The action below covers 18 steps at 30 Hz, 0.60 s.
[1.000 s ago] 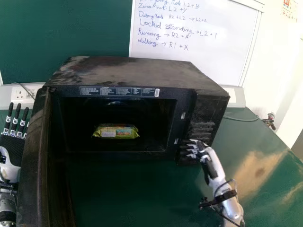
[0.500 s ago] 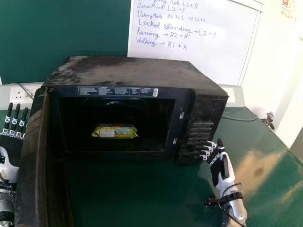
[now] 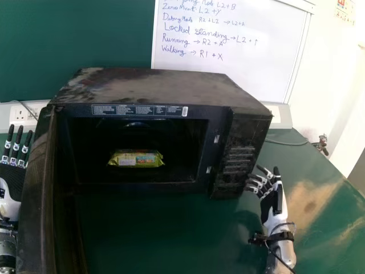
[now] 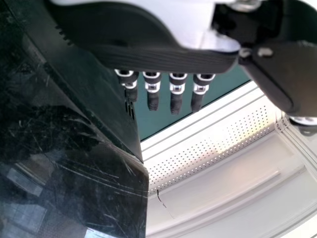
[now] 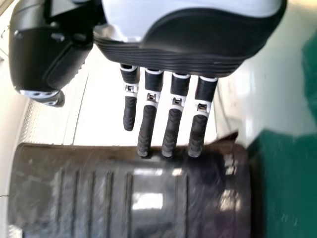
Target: Put biscuit inside oven
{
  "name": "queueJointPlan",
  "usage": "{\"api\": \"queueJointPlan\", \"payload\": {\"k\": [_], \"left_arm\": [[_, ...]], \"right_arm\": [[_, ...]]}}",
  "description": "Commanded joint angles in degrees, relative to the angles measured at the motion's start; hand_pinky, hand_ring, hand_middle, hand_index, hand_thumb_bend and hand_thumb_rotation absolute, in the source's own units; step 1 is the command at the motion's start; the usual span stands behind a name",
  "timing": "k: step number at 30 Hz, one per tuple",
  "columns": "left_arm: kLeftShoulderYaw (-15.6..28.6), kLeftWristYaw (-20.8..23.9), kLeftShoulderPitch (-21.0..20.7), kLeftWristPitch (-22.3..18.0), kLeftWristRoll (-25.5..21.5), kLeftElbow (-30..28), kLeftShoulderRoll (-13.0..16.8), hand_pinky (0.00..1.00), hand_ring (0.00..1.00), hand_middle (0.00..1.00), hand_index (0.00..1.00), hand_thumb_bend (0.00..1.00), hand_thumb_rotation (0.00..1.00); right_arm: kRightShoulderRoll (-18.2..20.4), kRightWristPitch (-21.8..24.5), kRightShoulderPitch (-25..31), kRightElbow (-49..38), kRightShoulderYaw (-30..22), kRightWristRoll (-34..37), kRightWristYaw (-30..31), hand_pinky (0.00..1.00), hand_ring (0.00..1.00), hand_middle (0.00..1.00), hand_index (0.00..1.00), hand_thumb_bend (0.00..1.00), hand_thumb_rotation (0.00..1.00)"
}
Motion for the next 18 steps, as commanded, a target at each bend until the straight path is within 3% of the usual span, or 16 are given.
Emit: {"api": "queueJointPlan", "payload": {"k": [1,7,12,18], "left_arm": [[0.1,-0.5,3.1,1.0,-0.1,3.1,-2.7,0.00,0.25,0.67,1.00,0.21,1.00],[0.2,-0.5,3.0,0.6,0.0,3.1,-2.7,0.00,0.28,0.68,1.00,0.24,1.00],[0.1,-1.0,3.0,1.2,-0.1,3.3,-2.5,0.00,0.27,0.68,1.00,0.23,1.00],[0.2,-0.1,3.1,0.8,0.0,2.9,-2.8,0.00,0.24,0.67,1.00,0.23,1.00]], "right_arm": [[2.3,0.4,1.6,1.2,0.3,-0.3,-1.7,0.43,0.55,0.64,0.78,0.73,0.61],[2.3,1.0,1.5,1.1,0.5,-0.4,-4.0,0.43,0.56,0.65,0.77,0.72,0.58],[2.5,1.5,1.4,0.9,0.0,0.1,-5.2,0.44,0.55,0.64,0.76,0.65,0.51],[2.5,1.9,1.3,0.9,0.0,-0.2,-6.9,0.46,0.57,0.64,0.75,0.66,0.49]]}}
